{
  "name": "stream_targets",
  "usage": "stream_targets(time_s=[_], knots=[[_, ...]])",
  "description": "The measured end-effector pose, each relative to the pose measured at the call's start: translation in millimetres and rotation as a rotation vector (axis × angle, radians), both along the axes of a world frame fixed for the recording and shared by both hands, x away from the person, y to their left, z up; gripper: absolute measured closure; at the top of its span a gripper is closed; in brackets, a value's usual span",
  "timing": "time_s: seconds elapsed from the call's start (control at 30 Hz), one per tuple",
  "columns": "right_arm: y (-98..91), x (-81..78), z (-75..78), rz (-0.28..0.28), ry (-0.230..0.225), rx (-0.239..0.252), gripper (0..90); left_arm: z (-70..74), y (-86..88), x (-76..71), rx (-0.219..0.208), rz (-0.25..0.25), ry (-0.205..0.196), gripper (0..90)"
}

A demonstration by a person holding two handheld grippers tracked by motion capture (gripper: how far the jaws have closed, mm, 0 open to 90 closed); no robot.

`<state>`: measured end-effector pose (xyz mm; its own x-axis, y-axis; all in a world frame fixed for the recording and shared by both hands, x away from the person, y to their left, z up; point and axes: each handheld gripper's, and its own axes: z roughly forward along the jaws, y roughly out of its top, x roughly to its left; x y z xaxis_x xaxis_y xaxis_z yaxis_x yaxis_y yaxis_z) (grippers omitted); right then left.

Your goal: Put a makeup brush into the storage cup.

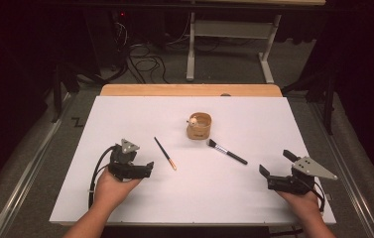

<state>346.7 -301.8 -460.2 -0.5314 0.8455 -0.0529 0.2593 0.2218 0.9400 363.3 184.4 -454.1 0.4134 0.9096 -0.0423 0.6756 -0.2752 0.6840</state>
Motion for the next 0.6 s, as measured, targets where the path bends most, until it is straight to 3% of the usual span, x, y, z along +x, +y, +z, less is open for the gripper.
stream_targets(time_s=[0.03,0.07,0.1,0.13,0.23,0.33,0.37,0.43,0.57,0.6], knots=[[0.0,0.0,0.0,0.000,0.000,0.000,0.5,0.0,0.0,0.0,0.000,0.000,0.000,15.7],[-0.7,-0.5,0.1,-0.001,0.000,0.003,0.6,1.2,-0.8,5.0,0.009,0.004,0.032,16.1],[-0.9,-0.7,0.0,0.000,0.001,0.004,0.6,1.2,-0.8,5.0,0.009,0.004,0.032,16.1],[-1.1,-0.8,-0.1,-0.001,0.002,0.005,0.6,2.3,-0.6,10.3,0.008,0.014,0.062,16.6],[-1.4,-1.3,0.1,-0.002,0.001,0.006,0.6,3.9,-0.1,17.2,-0.002,0.034,0.095,18.8],[-1.4,-1.4,0.1,0.002,0.000,0.008,0.7,1.8,0.5,25.5,-0.015,0.051,0.167,20.9],[-1.4,-1.4,0.1,0.002,0.000,0.008,0.7,1.8,0.5,25.5,-0.015,0.051,0.167,21.3],[-1.1,-1.4,-0.2,0.003,0.004,0.010,0.8,0.5,-1.5,32.4,0.020,0.092,0.202,21.5],[-1.0,-1.6,0.2,0.006,0.004,0.012,0.9,-0.3,-4.5,38.4,0.029,0.101,0.231,22.8],[-0.9,-1.7,0.4,0.007,0.003,0.013,0.9,-3.5,-7.4,42.2,0.046,0.093,0.262,23.1]])
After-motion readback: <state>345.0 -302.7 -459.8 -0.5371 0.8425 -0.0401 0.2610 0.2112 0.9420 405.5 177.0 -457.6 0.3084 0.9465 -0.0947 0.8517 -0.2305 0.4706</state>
